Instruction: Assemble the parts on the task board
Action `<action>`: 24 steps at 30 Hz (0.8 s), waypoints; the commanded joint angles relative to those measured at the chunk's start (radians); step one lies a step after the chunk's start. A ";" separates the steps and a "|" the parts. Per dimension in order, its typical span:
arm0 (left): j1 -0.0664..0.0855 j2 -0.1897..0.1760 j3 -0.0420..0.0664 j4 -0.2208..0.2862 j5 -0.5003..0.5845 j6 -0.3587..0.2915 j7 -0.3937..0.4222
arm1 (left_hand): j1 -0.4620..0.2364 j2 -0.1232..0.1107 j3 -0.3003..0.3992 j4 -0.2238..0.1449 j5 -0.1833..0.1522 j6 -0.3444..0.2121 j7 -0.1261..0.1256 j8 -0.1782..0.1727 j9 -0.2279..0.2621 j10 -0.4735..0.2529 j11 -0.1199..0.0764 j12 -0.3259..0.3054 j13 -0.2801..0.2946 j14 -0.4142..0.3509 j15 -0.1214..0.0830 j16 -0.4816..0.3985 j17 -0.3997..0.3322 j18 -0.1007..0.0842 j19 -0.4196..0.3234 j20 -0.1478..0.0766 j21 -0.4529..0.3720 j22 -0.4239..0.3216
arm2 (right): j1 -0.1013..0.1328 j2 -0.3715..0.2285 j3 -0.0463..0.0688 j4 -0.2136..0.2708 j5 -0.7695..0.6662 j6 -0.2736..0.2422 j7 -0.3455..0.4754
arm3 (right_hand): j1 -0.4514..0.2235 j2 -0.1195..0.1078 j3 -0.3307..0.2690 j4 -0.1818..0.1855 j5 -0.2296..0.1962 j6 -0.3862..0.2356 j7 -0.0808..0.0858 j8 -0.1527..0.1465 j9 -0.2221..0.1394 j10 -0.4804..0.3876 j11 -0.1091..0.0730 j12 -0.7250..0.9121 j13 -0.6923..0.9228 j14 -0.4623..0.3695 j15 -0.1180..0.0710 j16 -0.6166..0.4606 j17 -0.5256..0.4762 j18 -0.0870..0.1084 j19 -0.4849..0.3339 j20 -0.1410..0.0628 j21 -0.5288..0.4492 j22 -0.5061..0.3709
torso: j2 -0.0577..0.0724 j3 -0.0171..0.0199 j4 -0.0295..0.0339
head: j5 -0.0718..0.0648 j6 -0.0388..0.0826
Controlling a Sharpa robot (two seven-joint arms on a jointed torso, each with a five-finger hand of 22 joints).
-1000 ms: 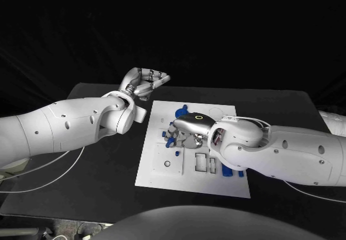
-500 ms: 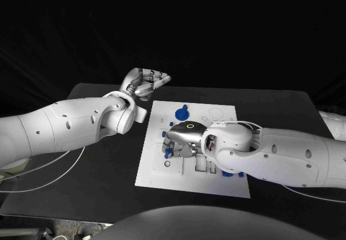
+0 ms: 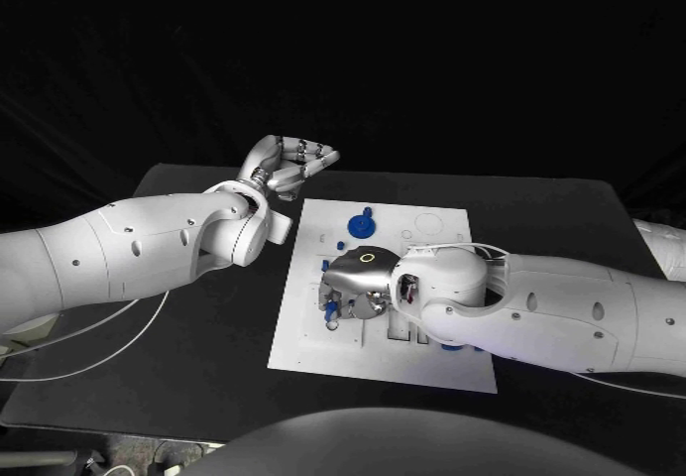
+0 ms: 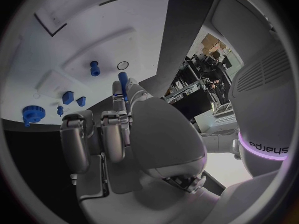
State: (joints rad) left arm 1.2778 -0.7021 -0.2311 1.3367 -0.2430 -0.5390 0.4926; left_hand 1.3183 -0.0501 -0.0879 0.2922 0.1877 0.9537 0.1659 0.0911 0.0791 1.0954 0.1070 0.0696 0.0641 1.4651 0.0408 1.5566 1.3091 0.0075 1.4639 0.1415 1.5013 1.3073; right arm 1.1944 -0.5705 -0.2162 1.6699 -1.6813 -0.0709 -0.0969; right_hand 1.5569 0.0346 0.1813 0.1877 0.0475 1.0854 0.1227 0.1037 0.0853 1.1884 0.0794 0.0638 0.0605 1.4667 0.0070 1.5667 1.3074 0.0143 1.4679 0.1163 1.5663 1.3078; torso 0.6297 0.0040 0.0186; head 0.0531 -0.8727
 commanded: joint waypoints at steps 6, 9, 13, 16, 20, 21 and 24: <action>0.001 0.000 0.001 0.006 0.003 0.012 0.004 | 0.000 0.007 0.002 0.000 0.003 -0.004 0.002 -0.006 -0.001 -0.005 0.005 -0.002 0.000 0.090 0.003 -0.003 0.224 0.012 0.049 0.006 -0.004 0.238 | -0.007 0.010 0.000 -0.005 -0.032 0.060 -0.002 | 0.010 -0.002 0.009 -0.001 0.003 0.002 0.001 0.005 0.003 -0.007 -0.001 -0.004 -0.001 0.104 0.005 0.004 0.263 -0.014 0.103 0.006 0.005 0.263 | -0.001 -0.0012 -0.0008 | -0.004 0.000; 0.001 -0.001 0.001 0.006 0.003 0.011 0.004 | 0.000 0.007 0.002 0.000 0.003 -0.004 0.002 -0.006 -0.001 -0.005 0.005 -0.002 0.000 0.090 0.003 -0.003 0.224 0.012 0.049 0.006 -0.004 0.238 | -0.008 0.010 0.000 -0.006 -0.031 0.067 -0.003 | 0.010 -0.002 0.009 -0.001 0.003 0.002 0.001 0.005 0.003 -0.007 -0.001 -0.004 -0.001 0.104 0.005 0.004 0.263 -0.014 0.103 0.006 0.005 0.263 | -0.001 -0.0006 -0.0003 | -0.004 0.000; 0.001 -0.003 0.001 0.007 0.003 0.011 0.004 | 0.000 0.007 0.002 0.000 0.003 -0.004 0.002 -0.006 -0.001 -0.005 0.005 -0.002 0.000 0.090 0.003 -0.003 0.224 0.012 0.049 0.006 -0.004 0.238 | -0.010 0.010 0.000 -0.008 -0.030 0.071 -0.003 | 0.009 -0.002 0.009 0.001 0.003 0.002 0.001 0.004 0.003 -0.008 -0.001 -0.004 -0.001 0.104 0.004 0.004 0.263 -0.014 0.103 0.006 0.005 0.263 | -0.002 -0.0003 -0.0004 | -0.004 0.000; 0.001 -0.004 0.001 0.008 0.003 0.011 0.004 | 0.000 0.007 0.002 0.000 0.003 -0.004 0.002 -0.006 -0.001 -0.005 0.005 -0.002 0.000 0.090 0.003 -0.003 0.224 0.012 0.049 0.006 -0.004 0.238 | -0.012 0.011 0.000 -0.009 -0.030 0.073 -0.002 | 0.009 -0.002 0.009 0.001 0.003 0.002 0.001 0.004 0.003 -0.008 -0.001 -0.004 -0.001 0.104 0.004 0.004 0.263 -0.014 0.103 0.006 0.005 0.263 | -0.002 -0.0001 -0.0008 | -0.005 0.000; 0.001 -0.005 0.001 0.009 0.003 0.010 0.004 | 0.000 0.007 0.002 0.000 0.003 -0.004 0.002 -0.006 -0.001 -0.005 0.005 -0.002 0.000 0.090 0.003 -0.003 0.224 0.012 0.049 0.006 -0.004 0.238 | -0.015 0.014 0.000 -0.014 -0.030 0.072 -0.001 | 0.008 -0.002 0.009 0.001 0.003 0.001 0.001 0.004 0.003 -0.009 -0.001 -0.004 -0.001 0.104 0.004 0.004 0.263 -0.014 0.103 0.005 0.005 0.263 | -0.001 -0.0005 -0.0005 | -0.003 0.000; 0.001 -0.005 0.001 0.009 0.003 0.010 0.003 | 0.000 0.007 0.002 0.000 0.003 -0.004 0.002 -0.006 -0.001 -0.005 0.005 -0.002 0.000 0.090 0.003 -0.003 0.224 0.012 0.049 0.006 -0.004 0.238 | -0.016 0.015 0.000 -0.016 -0.029 0.071 -0.002 | 0.008 -0.002 0.009 0.001 0.003 0.001 0.001 0.004 0.003 -0.009 -0.001 -0.004 -0.001 0.104 0.004 0.004 0.263 -0.014 0.103 0.005 0.005 0.263 | -0.001 -0.0005 -0.0010 | -0.003 0.000; 0.001 -0.005 0.001 0.009 0.003 0.010 0.003 | 0.001 0.009 0.002 0.000 0.004 -0.005 0.002 -0.007 -0.002 -0.006 0.005 -0.002 0.000 0.091 0.003 -0.003 0.224 0.012 0.050 0.006 -0.004 0.238 | -0.018 0.017 0.000 -0.020 -0.028 0.066 -0.006 | 0.008 -0.002 0.009 0.001 0.003 0.001 0.001 0.003 0.003 -0.009 -0.001 -0.004 -0.001 0.104 0.004 0.004 0.263 -0.014 0.103 0.005 0.005 0.263 | -0.001 -0.0004 -0.0014 | -0.003 0.000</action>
State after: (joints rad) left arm 1.2778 -0.7087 -0.2311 1.3429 -0.2430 -0.5393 0.4913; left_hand 1.3183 -0.0501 -0.0879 0.2921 0.1877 0.9537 0.1659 0.0911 0.0786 1.0917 0.1107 0.0696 0.0641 1.4651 0.0408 1.5565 1.3091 0.0075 1.4638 0.1415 1.5014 1.3073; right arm 1.1781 -0.5556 -0.2164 1.6516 -1.6959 -0.0183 -0.0994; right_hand 1.5570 0.0345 0.1867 0.1875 0.0438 1.0839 0.1234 0.1064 0.0858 1.1873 0.0782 0.0639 0.0605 1.4667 0.0070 1.5667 1.3073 0.0143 1.4679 0.1163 1.5663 1.3075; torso 0.6281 0.0035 0.0177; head 0.0497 -0.8727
